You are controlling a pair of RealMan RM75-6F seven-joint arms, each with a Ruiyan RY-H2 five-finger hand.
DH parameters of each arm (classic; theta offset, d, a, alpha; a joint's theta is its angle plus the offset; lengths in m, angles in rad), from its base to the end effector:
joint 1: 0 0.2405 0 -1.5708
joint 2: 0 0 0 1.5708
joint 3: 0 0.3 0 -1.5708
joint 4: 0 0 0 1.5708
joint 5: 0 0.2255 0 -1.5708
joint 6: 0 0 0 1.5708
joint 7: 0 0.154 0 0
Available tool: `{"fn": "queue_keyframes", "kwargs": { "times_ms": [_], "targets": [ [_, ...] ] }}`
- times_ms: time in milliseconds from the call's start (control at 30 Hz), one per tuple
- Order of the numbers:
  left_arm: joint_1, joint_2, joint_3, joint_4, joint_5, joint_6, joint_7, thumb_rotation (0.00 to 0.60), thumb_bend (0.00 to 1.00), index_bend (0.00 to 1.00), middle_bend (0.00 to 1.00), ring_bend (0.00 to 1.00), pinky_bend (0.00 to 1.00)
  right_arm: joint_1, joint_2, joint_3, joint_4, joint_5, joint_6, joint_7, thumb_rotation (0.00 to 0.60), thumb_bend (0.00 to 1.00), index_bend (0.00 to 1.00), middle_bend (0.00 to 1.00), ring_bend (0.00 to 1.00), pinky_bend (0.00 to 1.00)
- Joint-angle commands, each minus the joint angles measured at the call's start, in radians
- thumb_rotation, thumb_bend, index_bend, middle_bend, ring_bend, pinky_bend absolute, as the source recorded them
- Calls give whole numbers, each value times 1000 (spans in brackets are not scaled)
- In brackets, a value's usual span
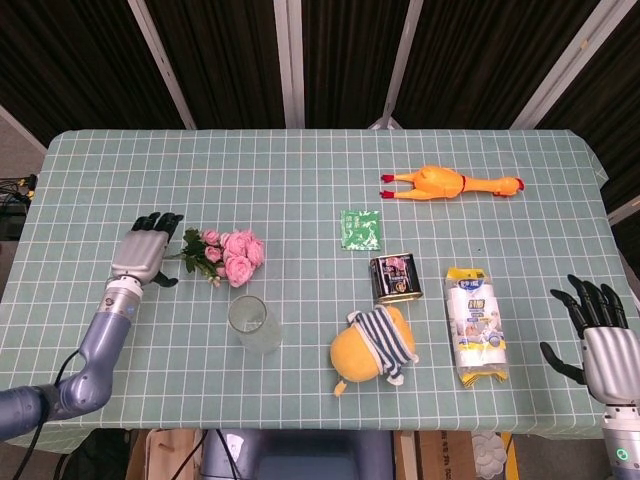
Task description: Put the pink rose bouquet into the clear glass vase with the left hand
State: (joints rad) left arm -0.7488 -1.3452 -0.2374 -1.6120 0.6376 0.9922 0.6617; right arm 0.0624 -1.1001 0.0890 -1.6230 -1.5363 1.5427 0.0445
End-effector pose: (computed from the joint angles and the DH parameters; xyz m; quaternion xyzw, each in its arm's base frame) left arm -0.2250 0.4116 0.0483 -0.6818 -0.4210 -0.2513 0.5428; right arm -0.3475 -0.1957 0.1817 0.5750 -0.3682 0.4300 0.5906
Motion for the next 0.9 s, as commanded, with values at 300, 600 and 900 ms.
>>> {"fn": "queue_keyframes", "kwargs": {
  "times_ms": [300, 600, 900],
  "targets": [
    [-67, -127, 15, 62, 10, 45, 36, 600, 27, 57, 56, 1, 78, 3, 1, -2, -3, -1, -5, -2, 600, 280, 206, 86, 77, 0],
    [-116, -221, 25, 141, -44, 82, 118, 600, 72, 56, 81, 8, 96, 0, 4, 0, -2, 3, 0, 10, 600, 280, 206, 86, 77, 0],
    [-146, -303, 15, 236, -27, 76, 103, 600, 286, 106, 210, 118, 209, -3, 6, 3, 2, 9, 5, 23, 600, 280, 206, 86, 77, 0]
  ]
}}
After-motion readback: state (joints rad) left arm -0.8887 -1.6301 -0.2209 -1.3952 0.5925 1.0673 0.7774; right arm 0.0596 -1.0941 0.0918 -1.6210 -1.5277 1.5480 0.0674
